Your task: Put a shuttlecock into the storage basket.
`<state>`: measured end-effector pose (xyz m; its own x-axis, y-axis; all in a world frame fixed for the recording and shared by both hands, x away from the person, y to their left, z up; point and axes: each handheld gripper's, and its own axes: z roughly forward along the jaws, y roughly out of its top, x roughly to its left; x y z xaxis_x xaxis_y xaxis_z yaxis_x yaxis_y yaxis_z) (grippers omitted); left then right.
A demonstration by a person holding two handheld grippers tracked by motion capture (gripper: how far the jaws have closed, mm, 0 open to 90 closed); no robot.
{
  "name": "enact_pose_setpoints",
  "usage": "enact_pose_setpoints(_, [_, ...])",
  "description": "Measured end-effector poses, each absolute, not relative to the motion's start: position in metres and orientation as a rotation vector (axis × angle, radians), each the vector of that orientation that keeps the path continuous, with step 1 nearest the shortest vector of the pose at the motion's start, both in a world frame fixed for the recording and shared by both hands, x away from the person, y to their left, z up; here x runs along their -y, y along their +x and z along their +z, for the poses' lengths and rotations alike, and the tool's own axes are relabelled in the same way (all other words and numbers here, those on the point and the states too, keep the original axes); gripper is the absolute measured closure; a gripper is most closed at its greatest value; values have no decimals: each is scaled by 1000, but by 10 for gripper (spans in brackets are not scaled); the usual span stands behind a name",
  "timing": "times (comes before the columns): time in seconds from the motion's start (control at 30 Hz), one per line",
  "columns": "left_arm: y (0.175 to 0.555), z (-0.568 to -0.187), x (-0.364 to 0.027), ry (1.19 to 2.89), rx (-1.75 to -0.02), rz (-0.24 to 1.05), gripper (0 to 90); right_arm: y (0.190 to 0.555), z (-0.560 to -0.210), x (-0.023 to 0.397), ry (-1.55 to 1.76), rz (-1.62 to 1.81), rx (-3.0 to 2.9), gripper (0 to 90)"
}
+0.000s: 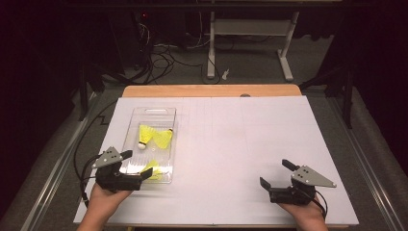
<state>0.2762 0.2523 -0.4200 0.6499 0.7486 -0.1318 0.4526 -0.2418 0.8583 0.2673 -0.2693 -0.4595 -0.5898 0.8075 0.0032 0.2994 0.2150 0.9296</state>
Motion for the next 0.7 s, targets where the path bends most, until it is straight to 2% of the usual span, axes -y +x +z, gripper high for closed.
enact_pose_setpoints(0.7, [266,-429,-250,1802,-945,408,4,258,-448,281,985,1450,-1918,2])
